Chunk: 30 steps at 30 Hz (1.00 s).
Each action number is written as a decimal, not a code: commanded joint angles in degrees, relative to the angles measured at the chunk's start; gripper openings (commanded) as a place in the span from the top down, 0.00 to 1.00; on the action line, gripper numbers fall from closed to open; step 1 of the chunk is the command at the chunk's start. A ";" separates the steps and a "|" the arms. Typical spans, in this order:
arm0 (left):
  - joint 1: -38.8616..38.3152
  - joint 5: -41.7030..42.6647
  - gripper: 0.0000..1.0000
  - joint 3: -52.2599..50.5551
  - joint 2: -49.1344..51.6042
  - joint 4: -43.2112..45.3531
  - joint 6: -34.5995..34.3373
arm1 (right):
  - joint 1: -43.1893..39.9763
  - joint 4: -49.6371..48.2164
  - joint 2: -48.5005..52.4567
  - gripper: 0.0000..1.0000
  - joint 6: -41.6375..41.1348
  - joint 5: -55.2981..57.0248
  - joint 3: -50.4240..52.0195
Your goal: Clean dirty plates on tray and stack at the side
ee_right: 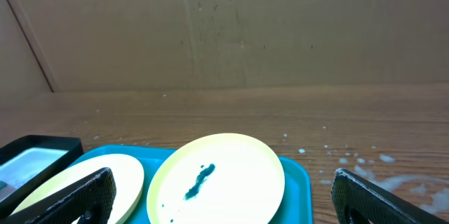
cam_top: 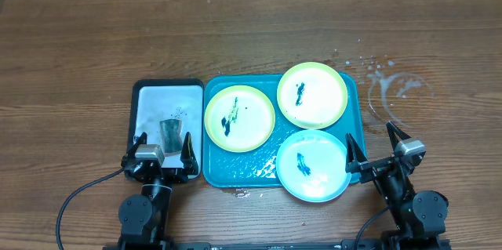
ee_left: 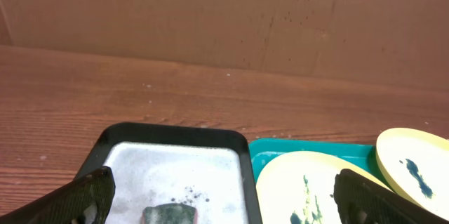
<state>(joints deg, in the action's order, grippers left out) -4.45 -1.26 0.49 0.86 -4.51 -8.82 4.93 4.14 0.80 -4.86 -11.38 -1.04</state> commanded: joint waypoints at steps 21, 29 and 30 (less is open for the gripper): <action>0.35 0.26 0.00 -0.22 -0.59 0.09 0.92 | 0.22 -0.59 -0.63 0.00 0.17 -0.81 0.59; 0.35 0.26 0.00 -0.22 -0.59 0.09 0.92 | 0.22 3.19 -0.28 0.00 -4.61 -2.05 -1.68; 0.35 0.26 0.00 -0.22 -0.59 0.09 0.92 | 0.22 4.68 0.04 0.00 -4.59 -2.05 -2.86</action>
<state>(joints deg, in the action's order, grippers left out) -4.45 -1.26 0.49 0.86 -4.51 -8.82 4.91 7.16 0.80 -7.55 -12.95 -1.21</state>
